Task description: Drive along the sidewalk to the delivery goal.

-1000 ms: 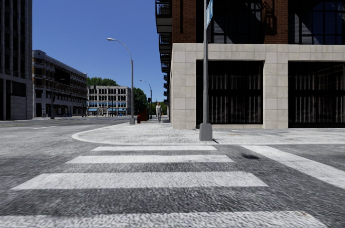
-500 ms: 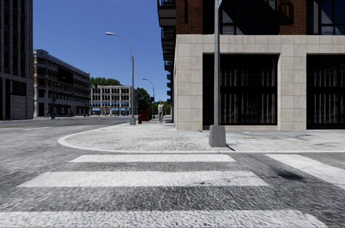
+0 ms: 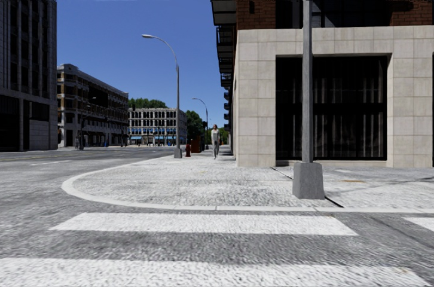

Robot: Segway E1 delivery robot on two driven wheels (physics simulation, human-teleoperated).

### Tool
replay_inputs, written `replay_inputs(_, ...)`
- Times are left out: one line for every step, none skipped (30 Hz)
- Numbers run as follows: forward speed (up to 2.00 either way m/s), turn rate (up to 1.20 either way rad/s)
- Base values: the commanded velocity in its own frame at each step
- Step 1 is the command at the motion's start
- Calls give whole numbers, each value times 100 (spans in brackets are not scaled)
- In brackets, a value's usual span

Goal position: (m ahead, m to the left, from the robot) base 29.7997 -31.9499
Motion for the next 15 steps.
replay_inputs(200,40)
replay_inputs(200,40)
replay_inputs(200,40)
replay_inputs(200,40)
replay_inputs(200,40)
replay_inputs(200,40)
replay_inputs(200,40)
replay_inputs(200,40)
replay_inputs(200,40)
replay_inputs(200,40)
replay_inputs(200,40)
replay_inputs(200,39)
replay_inputs(200,34)
replay_inputs(200,32)
replay_inputs(200,32)
